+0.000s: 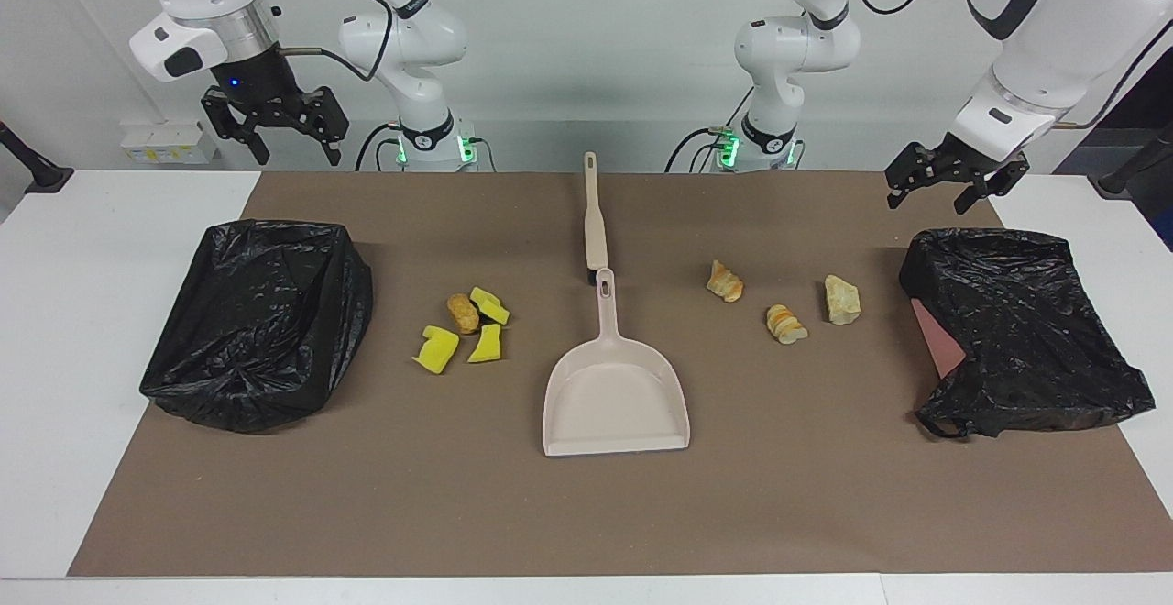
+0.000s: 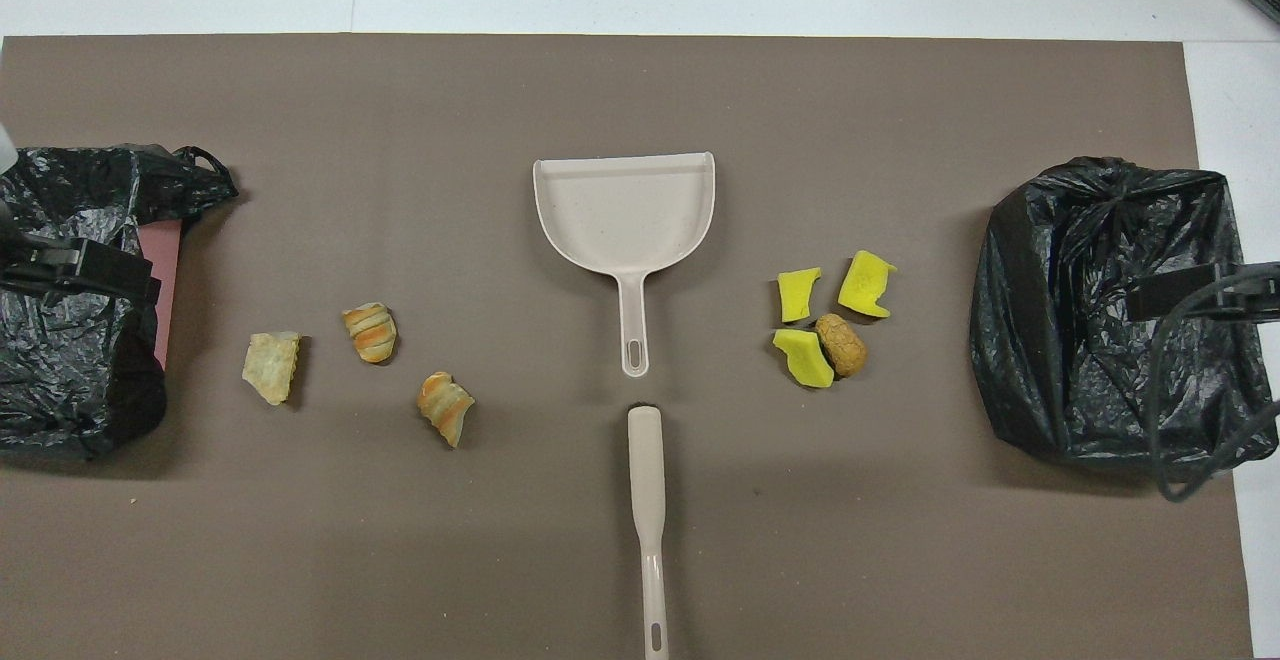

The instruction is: Sweep and dump trash in bin

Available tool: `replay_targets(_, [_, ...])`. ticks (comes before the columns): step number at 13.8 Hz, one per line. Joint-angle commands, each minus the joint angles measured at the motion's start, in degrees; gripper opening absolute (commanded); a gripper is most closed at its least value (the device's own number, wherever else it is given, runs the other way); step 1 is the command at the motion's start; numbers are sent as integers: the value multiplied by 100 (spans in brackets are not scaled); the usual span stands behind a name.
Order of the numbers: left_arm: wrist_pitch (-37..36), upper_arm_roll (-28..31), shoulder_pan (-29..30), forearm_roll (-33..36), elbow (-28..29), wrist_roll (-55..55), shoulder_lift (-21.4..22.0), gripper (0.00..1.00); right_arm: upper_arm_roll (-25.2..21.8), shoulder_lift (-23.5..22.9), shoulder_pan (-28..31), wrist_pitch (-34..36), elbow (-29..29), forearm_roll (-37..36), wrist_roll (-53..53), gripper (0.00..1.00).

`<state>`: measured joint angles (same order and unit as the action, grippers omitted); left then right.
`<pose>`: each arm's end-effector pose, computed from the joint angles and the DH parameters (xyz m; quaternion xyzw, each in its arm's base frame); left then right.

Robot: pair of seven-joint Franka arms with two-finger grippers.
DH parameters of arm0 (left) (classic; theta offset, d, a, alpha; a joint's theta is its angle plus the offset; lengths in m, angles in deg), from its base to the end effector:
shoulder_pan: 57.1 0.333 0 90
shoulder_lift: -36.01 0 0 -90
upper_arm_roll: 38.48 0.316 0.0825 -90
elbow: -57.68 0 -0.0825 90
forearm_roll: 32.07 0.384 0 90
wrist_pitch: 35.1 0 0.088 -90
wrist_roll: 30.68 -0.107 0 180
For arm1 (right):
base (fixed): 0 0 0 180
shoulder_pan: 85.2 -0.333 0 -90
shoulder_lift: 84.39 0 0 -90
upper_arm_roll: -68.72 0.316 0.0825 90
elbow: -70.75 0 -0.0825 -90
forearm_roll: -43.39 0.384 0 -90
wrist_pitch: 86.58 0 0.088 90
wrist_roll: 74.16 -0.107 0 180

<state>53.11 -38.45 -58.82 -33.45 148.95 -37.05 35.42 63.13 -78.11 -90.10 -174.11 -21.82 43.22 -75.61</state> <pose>0.5529 -0.0190 0.6058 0.9969 -0.0702 -0.0313 0.0133 0.5157 -0.0097 0.6579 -0.9998 0.0185 -0.0105 0.0039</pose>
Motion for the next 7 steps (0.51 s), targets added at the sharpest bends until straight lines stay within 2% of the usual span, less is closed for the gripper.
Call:
replay_targets(1, [-5, -12, -4, 85, 57, -4, 85, 100, 5, 75, 24, 158, 63, 17, 163, 100])
replay_targets(7, [47, -20, -30, 76, 49, 57, 77, 100, 23, 198, 24, 158, -77, 17, 154, 100])
